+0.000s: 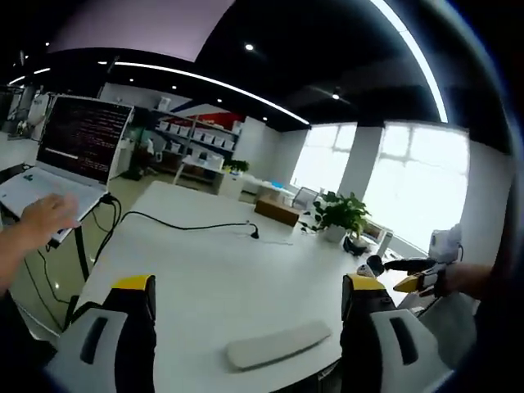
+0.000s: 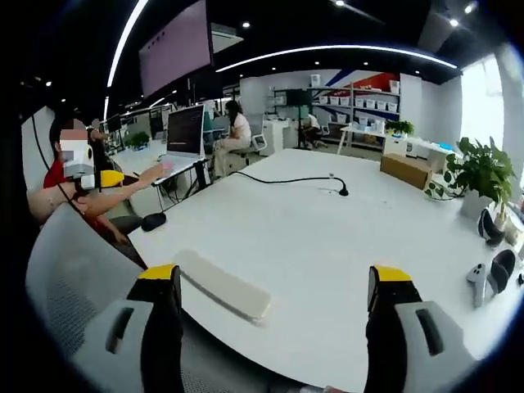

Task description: Arrange the utensils inside the cutlery case until each visible utensil rests in its matching compartment.

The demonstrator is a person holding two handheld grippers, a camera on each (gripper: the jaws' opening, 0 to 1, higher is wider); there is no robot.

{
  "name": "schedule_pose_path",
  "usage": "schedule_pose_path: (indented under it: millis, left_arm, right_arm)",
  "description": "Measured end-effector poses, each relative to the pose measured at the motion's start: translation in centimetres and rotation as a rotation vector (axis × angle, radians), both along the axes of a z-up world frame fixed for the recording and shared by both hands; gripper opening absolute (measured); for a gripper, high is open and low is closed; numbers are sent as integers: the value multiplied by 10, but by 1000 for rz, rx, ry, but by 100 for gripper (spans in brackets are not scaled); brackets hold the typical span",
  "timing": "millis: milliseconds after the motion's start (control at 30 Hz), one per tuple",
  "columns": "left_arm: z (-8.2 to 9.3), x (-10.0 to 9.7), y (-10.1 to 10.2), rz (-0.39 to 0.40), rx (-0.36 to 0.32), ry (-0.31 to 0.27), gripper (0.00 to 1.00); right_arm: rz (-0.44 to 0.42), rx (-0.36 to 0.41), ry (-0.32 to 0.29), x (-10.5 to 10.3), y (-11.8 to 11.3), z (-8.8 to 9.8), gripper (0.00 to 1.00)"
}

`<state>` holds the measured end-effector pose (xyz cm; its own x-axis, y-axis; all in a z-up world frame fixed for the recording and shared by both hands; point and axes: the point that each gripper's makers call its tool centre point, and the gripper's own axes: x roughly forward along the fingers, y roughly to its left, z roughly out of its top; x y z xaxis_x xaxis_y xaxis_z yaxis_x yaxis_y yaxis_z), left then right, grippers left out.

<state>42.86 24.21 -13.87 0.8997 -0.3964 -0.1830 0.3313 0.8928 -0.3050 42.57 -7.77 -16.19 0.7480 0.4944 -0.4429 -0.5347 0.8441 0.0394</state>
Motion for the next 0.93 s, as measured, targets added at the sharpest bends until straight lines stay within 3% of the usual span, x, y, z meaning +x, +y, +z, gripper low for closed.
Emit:
schedule_pose_path:
  millis: [367,933]
  left_arm:
    - [-4,-1,-1,-18,13,25,90]
    - [-5,1,1,-24,25,29,88]
  right_arm:
    - [9,-17,29,-4,3,-6,91]
    - [9,-40,39,-4,4,-9,88]
